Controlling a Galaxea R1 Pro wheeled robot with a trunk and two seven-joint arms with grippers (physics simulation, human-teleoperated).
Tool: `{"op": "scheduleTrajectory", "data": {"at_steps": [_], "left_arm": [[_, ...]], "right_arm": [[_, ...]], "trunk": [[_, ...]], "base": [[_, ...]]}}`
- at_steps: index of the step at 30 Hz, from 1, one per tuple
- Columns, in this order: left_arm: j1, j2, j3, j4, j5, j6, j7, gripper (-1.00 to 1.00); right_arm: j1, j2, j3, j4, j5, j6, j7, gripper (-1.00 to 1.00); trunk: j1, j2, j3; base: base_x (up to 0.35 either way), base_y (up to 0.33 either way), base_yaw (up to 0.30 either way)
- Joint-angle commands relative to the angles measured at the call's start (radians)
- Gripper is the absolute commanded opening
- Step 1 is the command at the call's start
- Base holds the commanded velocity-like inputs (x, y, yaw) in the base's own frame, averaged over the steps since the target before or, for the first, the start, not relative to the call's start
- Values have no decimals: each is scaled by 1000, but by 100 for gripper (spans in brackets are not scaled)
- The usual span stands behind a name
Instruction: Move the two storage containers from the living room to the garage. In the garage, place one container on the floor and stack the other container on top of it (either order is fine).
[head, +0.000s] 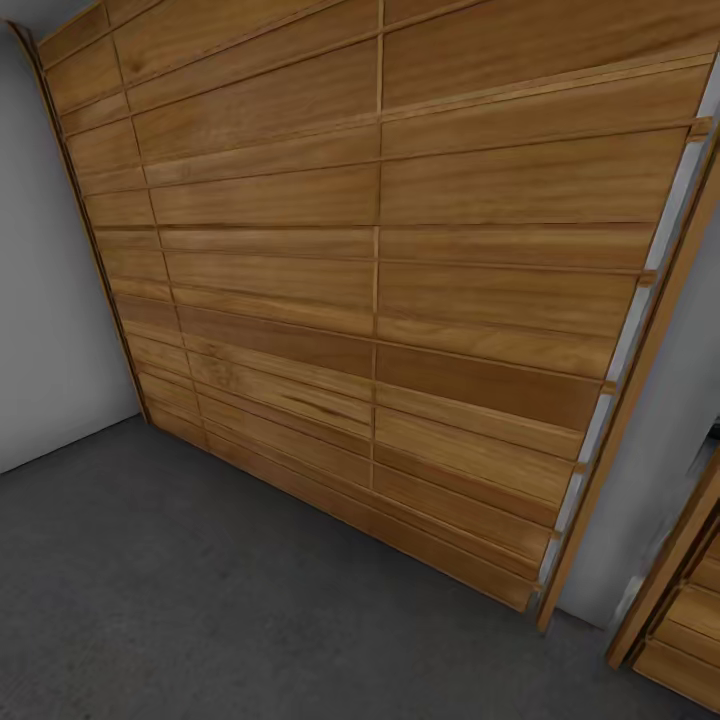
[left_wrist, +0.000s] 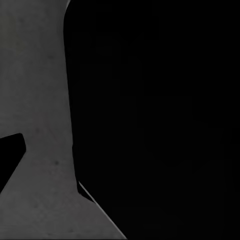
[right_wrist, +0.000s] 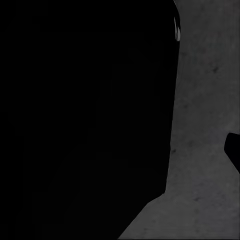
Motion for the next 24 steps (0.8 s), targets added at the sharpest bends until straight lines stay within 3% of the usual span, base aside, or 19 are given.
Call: {"op": "scheduleTrajectory", "data": {"at_steps": [1, 7, 13, 24], "left_arm": [[0, 0, 0, 0, 0, 0, 0, 100], [-2, -12, 12, 4, 9, 4, -13, 100], [-2, -11, 43, -30, 42, -9, -11, 100], [-2, -11, 48, -60, 104, -11, -11, 100]], "right_arm": [[0, 0, 0, 0, 0, 0, 0, 100], [-5, -2, 9, -3, 17, -3, 8, 100], [-5, -2, 18, -7, 17, -3, 0, 100], [-5, -4, 21, -8, 18, -5, -7, 100]], "trunk": [[0, 0, 0], [0, 0, 0], [0, 0, 0], [0, 0, 0]], "base": [[0, 0, 0], [0, 0, 0], [0, 0, 0], [0, 0, 0]]}}
